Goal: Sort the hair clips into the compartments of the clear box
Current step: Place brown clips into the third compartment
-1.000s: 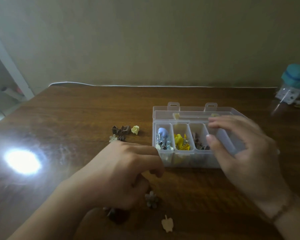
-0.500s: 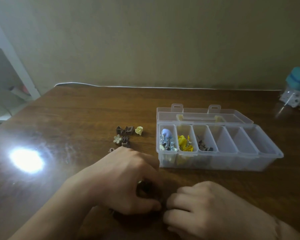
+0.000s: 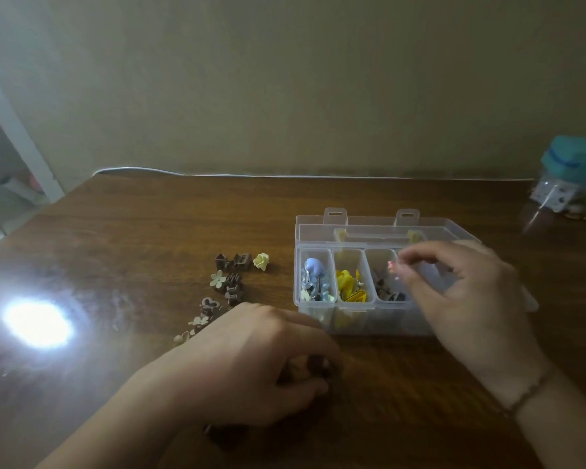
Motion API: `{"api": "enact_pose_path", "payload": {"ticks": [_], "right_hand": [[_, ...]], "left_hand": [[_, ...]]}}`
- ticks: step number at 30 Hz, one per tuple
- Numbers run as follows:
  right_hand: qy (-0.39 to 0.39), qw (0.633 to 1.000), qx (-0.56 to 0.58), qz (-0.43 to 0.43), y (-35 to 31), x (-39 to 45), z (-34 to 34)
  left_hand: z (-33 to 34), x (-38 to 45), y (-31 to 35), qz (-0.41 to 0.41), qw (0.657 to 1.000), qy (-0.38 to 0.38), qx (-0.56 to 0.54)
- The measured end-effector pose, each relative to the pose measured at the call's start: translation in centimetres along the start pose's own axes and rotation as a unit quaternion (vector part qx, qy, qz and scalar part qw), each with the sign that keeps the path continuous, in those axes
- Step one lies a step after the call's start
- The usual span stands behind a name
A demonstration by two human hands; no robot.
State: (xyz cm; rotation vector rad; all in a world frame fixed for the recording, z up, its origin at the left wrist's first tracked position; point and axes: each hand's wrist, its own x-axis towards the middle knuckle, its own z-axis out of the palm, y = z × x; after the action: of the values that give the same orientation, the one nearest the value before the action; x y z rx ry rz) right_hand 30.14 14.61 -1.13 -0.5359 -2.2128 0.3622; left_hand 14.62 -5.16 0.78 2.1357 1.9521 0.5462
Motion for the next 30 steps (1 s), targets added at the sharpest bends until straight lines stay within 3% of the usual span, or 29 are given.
{"api": "enact_pose_path", "payload": {"ticks": [5,8,11,16,20,25,30], "right_hand": [[0.038,0.995,0.039,-0.086,-0.7,-0.7,-0.9],[-0.054,0.976,0.137,-0.162,-2.7,-1.9,-1.0],[-0.104,0.962,0.155,-0.201,-3.4,-2.6,-0.1],[-0.084,0.965,0.188,-0.165,-3.0,-2.3,-0.5],[0.010,0.987,0.149,-0.051,-1.8,-1.5,-1.0],[-0.020,1.000,-0.009,0.009,-0.2,-0.7,-0.6],[-0.038,0.999,-0.007,-0.017,0.0,-0.4,-1.1]], "left_hand": [[0.5,0.2,-0.2,-0.008,0.988,0.142,-0.058],[1.0,0.4,0.4,-0.005,0.966,0.237,-0.102],[1.3,0.6,0.7,0.021,0.954,0.277,-0.114],[1.1,0.5,0.8,0.040,0.958,0.269,-0.087],[0.0,-0.1,-0.6,0.003,0.967,0.254,0.005],[-1.7,-1.2,-3.5,-0.171,0.954,0.216,0.121],[-2.1,-2.5,-6.2,-0.283,0.939,0.151,0.126]]}}
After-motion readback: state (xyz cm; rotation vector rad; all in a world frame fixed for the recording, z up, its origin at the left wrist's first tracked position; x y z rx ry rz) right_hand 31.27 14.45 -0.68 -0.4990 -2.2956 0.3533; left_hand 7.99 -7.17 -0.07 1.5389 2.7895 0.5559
